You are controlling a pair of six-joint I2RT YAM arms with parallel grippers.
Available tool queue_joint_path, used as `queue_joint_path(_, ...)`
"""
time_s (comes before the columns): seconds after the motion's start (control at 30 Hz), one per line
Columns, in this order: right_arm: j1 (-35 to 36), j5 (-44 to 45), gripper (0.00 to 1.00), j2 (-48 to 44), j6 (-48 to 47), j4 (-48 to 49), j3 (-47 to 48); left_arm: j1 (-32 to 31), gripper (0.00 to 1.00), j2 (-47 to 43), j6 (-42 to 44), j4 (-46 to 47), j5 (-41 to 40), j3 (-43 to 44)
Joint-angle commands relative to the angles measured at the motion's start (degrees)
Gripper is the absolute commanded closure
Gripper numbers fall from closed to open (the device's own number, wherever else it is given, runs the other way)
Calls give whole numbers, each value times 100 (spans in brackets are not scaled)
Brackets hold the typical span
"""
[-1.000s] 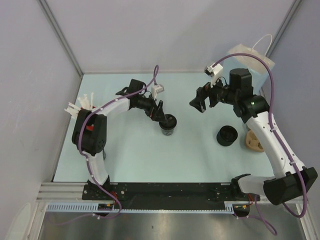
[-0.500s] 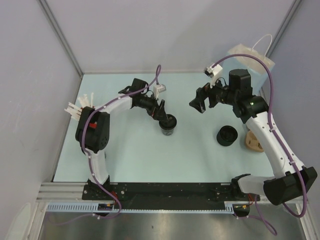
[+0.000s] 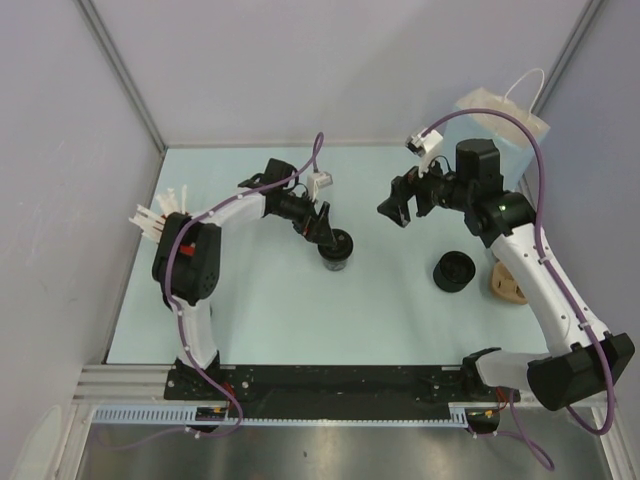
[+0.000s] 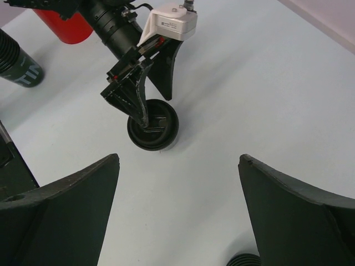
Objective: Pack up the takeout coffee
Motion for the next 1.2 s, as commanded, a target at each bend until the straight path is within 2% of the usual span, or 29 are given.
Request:
queue_joint_path(0.0,143,-39,7,41,-121,-3,-50,-30,9,76,117,-46,88,196)
queue_joint_path(0.13,213,-13,8,68,-121,50,-102,-30,13,137,65,-29,167,205)
queue_joint_path(0.33,257,-100,9,103,-130,41,-155,-30,25,252,38,-55,211,231)
queue_joint_path(0.5,257,-495,10,375,19,173,-392,-30,41,375,47,-90,237,231)
queue_joint_path(0.67,249,-1189,10,867,256,322,-463,-30,43,401,65,-117,246,205)
queue_joint_path(1.17,81,-1911,23,2563,1610,1271,-454,-30,45,375,3,50,70,-6)
